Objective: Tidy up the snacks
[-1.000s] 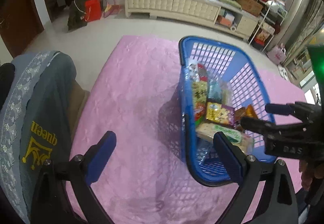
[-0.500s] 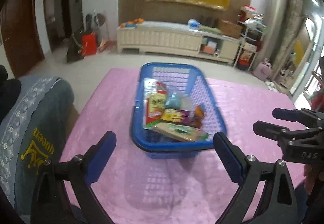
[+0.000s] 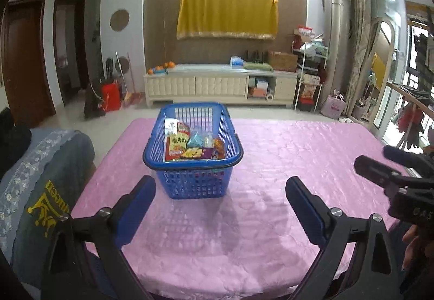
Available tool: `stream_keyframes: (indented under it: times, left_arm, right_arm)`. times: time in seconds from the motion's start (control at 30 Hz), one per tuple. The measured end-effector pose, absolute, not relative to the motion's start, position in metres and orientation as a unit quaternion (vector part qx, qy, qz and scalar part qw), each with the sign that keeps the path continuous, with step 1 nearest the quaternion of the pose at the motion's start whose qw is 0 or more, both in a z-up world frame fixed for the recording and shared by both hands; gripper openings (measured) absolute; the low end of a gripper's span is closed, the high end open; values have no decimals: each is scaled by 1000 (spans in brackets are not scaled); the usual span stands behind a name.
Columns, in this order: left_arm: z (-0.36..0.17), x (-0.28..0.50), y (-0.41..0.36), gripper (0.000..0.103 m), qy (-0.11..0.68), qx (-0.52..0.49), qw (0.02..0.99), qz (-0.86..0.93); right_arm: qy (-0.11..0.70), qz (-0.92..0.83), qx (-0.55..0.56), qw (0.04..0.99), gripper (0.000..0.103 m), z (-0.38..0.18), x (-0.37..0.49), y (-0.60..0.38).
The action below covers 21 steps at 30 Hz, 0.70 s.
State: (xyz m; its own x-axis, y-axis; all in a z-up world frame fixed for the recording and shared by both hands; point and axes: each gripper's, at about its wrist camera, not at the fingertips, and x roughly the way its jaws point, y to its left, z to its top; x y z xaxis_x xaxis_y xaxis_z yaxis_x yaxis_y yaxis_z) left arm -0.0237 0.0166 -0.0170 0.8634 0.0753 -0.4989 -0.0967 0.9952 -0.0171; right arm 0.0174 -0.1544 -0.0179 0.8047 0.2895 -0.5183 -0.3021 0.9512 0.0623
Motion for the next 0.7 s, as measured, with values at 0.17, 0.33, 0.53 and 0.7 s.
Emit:
stream_keyframes:
  times: [0.17, 0.33, 0.53, 0.7]
  left_arm:
    - [0, -49, 7, 95, 232, -13, 972, 37]
    - [12, -65, -2, 96, 205, 10, 977, 47]
    - [15, -69, -10, 103, 202, 14, 979, 37]
    - [14, -69, -11, 103, 208, 4, 978, 26]
  right_arm:
    - [245, 139, -6, 960, 103, -8, -4, -164]
    - [214, 129, -12, 968, 103, 2, -23, -166]
    - [209, 139, -12, 968, 103, 3, -32, -167]
    - [214, 136, -10, 967, 103, 0, -38, -169]
